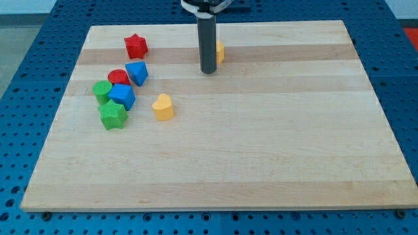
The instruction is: Place the yellow heart towards the top left side of the yellow hexagon
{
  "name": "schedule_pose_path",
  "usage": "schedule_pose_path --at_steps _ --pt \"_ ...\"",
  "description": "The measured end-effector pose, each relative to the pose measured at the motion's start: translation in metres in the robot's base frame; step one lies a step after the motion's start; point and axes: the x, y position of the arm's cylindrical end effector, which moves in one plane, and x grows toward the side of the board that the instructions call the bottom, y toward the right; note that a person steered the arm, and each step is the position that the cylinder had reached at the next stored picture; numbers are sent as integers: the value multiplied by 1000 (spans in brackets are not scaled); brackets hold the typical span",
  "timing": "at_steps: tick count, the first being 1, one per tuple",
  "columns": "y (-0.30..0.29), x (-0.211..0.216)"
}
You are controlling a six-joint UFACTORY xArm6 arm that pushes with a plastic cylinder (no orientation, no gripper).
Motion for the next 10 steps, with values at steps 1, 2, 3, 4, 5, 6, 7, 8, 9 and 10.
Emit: schedule_pose_path --at_steps 1,2,3,4,5,6,7,8,9,10 --pt "0 10" --pt "0 94" --pt "0 197" --pt "-44 219" --pt "-99 230" --pt "-100 230" --pt "-93 180" --pt "-87 154" --pt "-87 93" --pt "-84 28"
